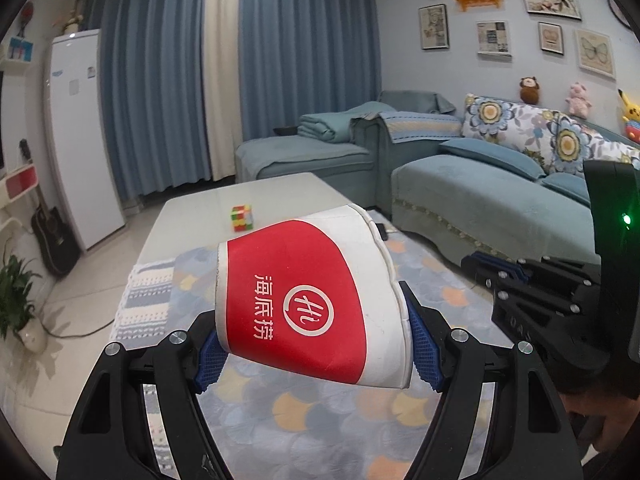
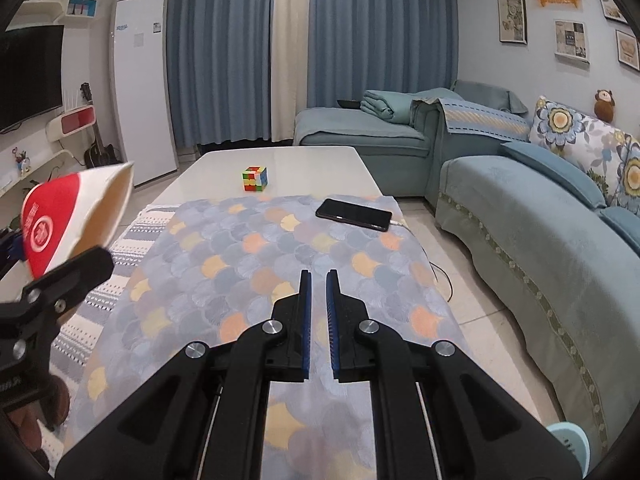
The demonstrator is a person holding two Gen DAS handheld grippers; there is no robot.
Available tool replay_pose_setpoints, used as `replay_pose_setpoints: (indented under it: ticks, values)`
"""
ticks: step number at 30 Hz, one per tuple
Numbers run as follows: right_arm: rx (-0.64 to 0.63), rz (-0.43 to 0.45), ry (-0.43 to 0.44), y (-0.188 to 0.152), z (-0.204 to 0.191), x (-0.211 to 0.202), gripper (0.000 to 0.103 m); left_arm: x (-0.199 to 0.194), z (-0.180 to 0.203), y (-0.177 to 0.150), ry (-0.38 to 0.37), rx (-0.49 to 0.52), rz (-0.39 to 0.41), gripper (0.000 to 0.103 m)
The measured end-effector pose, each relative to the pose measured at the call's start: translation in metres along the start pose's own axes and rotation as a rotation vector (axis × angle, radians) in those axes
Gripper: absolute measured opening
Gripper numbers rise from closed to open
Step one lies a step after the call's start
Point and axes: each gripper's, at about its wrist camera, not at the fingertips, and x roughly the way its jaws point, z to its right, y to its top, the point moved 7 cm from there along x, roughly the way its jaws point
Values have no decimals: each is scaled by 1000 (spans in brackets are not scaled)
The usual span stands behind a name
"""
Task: Collect trash
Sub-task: 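Carry the paper cup with the left gripper over the blue basket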
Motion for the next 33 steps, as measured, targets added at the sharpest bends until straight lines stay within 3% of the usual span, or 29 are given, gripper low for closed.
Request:
replay_pose_setpoints:
  ticks: [8, 33]
  values:
    - [36, -10, -33, -19, 29, -30, 5, -15, 25, 4, -24, 50, 51, 72]
    - [124, 6, -110, -33, 95, -63, 5, -25, 93, -19, -94, 191, 65, 72]
